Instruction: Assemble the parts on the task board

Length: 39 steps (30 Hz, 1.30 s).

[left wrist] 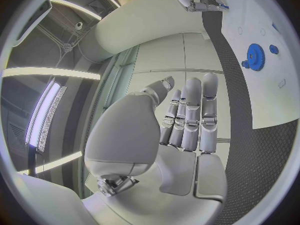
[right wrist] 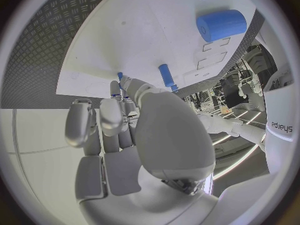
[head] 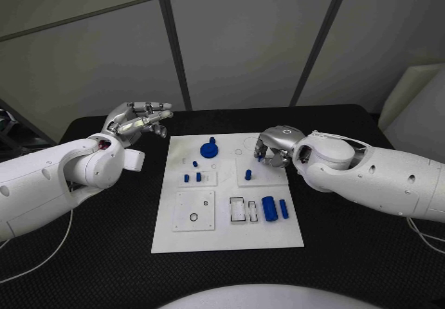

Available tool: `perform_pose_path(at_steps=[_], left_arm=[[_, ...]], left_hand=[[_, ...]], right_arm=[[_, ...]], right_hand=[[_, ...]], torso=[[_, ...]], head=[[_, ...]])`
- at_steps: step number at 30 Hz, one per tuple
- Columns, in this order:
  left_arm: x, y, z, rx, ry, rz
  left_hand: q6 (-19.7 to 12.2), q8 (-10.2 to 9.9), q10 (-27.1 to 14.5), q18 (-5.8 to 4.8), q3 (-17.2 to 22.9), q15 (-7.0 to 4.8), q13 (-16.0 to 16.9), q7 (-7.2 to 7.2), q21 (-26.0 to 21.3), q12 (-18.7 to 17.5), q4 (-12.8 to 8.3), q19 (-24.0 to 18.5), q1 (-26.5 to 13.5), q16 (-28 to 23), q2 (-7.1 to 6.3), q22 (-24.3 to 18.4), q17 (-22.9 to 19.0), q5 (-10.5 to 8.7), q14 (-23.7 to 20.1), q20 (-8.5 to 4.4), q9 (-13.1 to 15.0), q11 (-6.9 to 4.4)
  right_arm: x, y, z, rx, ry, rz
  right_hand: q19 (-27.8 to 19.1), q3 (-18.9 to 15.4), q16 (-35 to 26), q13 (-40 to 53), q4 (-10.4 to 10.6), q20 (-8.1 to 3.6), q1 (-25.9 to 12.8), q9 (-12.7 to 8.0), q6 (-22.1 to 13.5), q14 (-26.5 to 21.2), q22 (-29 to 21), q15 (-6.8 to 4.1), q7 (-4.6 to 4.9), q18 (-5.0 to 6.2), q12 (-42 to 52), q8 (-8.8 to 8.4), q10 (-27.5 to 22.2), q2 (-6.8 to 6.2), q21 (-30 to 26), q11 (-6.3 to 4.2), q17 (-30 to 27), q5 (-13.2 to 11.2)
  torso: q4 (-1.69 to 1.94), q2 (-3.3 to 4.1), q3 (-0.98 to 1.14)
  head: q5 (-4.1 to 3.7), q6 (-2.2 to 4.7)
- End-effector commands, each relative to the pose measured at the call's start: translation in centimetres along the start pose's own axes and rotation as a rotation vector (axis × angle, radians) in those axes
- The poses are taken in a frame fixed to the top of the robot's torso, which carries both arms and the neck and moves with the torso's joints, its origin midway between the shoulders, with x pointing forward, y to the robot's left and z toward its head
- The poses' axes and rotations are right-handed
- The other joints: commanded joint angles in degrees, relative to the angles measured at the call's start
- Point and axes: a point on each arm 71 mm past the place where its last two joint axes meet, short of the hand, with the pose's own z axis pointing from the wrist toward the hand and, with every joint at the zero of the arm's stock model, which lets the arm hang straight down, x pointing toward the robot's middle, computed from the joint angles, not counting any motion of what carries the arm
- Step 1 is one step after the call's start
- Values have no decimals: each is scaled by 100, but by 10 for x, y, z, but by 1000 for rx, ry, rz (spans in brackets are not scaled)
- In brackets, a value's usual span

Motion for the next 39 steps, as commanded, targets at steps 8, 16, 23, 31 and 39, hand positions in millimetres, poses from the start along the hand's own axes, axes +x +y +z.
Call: perform_pose_path(at_steps=[8,16,23,31,39], left_arm=[[1,-2,2,16,9,-9],[4,-1,4,15,16,-13],[9,1,7,14,27,-18],[17,2,12,14,45,-27],[23,3,14,14,57,-33]], left_hand=[[41,23,11,-55,3,-5,6,10,-43,35,-11,-37,-13,-40,58,-9,-11,33,-53,-6,4,11],[41,23,11,-55,3,-5,6,10,-43,35,-11,-37,-13,-40,58,-9,-11,33,-53,-6,4,11],[37,24,2,-56,-1,-4,4,11,-48,38,-10,-40,-20,-41,55,-12,-16,32,-57,-5,2,12],[24,21,-16,-56,-9,0,1,14,-56,42,-9,-45,-32,-42,46,-17,-25,30,-63,-5,-2,17],[24,21,-16,-56,-9,0,1,14,-56,42,-9,-45,-32,-42,46,-17,-25,30,-63,-5,-2,17]], right_arm=[[-16,21,-14,-57,-124,34],[-23,56,-19,-153,-147,84],[-24,80,-12,-215,-134,129],[-3,106,-5,-271,-70,185],[21,130,-3,-325,0,228]], right_hand=[[57,57,63,12,-74,-5,-120,9,20,171,61,-42,4,-88,2,13,40,-54,57,20,17,144],[78,80,83,16,-96,-4,-132,10,26,167,101,-42,4,-96,1,11,48,-67,88,19,24,183],[93,95,94,17,-109,-4,-139,10,27,166,129,-42,8,-102,-3,8,48,-69,109,21,27,204],[89,111,108,17,-131,-3,-149,8,17,164,134,-38,16,-102,-12,-2,38,-81,114,28,28,232],[90,114,113,18,-138,-1,-161,7,12,162,139,-35,19,-103,-16,-7,33,-83,119,32,25,247]], torso=[[-4,-2,-9],[16,-7,-10],[24,-8,-24],[27,7,-24],[1,14,-13]], head=[[13,9],[141,-8],[392,-72],[663,-137],[925,-243]])
